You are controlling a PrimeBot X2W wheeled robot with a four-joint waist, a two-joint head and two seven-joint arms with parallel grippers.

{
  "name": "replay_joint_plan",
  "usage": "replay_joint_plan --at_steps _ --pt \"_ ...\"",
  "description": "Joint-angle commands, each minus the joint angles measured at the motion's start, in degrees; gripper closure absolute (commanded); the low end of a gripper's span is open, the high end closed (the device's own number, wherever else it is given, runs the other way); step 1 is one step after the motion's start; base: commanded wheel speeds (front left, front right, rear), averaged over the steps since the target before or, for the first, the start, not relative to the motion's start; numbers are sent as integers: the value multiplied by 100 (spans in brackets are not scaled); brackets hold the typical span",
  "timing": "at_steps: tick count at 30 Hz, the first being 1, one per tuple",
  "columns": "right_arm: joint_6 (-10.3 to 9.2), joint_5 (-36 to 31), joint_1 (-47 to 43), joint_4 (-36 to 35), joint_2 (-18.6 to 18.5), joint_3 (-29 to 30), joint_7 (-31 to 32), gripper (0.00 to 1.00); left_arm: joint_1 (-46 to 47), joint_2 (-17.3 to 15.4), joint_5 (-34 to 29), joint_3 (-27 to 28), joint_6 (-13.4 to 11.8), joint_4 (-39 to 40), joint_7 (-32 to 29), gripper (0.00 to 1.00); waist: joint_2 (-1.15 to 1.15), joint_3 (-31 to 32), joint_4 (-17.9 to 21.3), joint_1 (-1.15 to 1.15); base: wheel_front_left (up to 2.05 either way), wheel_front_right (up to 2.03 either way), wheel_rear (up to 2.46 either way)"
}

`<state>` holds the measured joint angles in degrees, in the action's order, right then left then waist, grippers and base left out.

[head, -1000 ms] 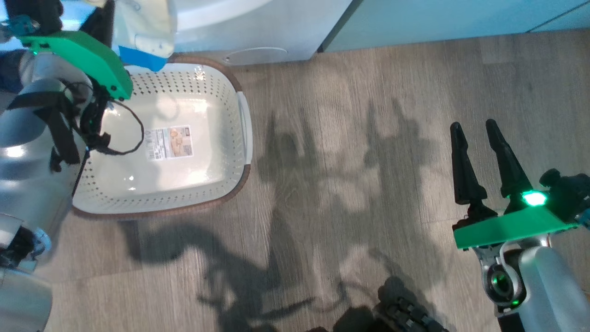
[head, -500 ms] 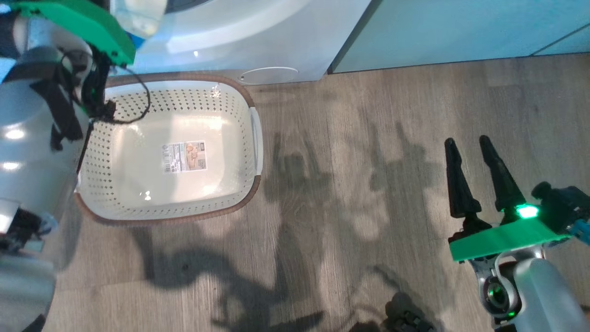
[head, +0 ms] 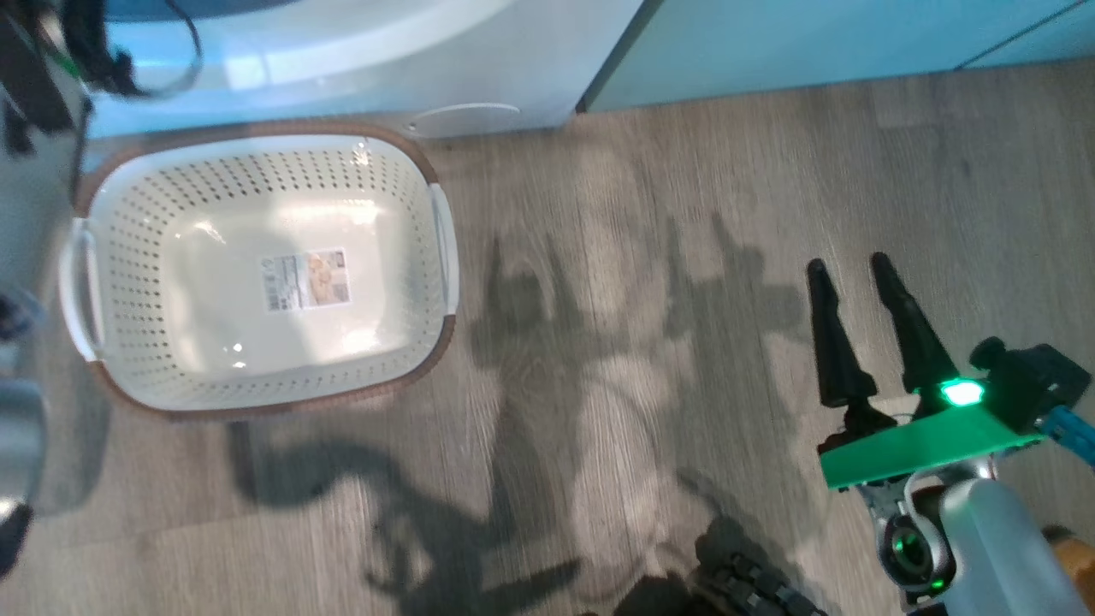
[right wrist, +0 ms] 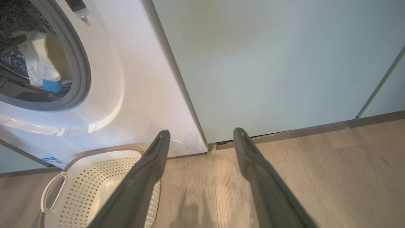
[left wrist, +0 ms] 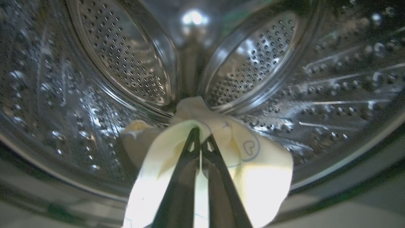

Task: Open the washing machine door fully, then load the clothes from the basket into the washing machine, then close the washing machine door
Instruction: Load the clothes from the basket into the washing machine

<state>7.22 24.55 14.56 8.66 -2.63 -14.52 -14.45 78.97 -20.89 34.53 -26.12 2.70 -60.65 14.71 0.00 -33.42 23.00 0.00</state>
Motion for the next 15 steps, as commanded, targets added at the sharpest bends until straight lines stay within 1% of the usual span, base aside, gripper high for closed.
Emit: replay_joint_plan --at_steps 1,6,12,15 --pt "26 45 20 -164 -25 -127 -55 0 378 -254 -108 95 -88 83 29 100 0 -128 62 0 0 0 0" --pt "26 76 146 -194 -25 -197 -55 0 966 -280 -298 183 -299 -30 29 100 0 -425 198 0 0 0 0" --pt "26 114 244 -241 -25 -229 -55 0 1397 -320 -579 258 -388 74 29 100 0 -708 348 0 0 0 0" --pt "26 136 286 -255 -25 -254 -55 0 1552 -339 -698 335 -388 208 29 100 0 -827 397 0 0 0 0"
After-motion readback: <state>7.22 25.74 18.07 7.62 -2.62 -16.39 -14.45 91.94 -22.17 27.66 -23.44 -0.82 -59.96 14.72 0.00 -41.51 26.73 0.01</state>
